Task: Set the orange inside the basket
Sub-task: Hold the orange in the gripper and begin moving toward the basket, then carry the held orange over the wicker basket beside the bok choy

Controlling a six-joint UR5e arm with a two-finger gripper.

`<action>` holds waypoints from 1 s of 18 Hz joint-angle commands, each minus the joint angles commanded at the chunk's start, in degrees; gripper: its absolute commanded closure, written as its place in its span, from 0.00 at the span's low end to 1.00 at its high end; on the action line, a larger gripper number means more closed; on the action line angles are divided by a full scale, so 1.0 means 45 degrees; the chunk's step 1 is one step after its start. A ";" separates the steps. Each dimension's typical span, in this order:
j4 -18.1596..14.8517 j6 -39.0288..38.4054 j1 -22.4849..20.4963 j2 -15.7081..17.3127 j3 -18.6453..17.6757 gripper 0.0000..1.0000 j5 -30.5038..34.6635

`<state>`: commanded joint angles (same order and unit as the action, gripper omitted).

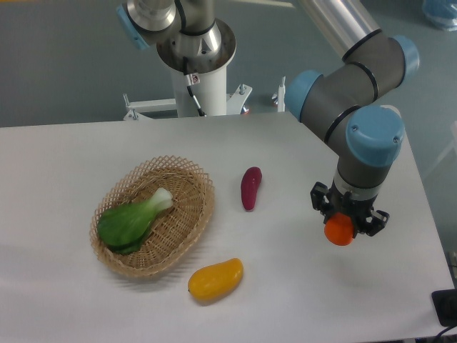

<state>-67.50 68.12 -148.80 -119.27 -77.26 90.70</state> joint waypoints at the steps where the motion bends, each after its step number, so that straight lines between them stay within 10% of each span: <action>1: 0.0000 -0.0019 0.0000 0.0000 0.0000 0.51 0.0000; 18: 0.0137 -0.1814 0.1853 0.0039 -0.0742 0.51 0.0020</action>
<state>-66.89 59.95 -140.46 -119.09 -80.59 90.79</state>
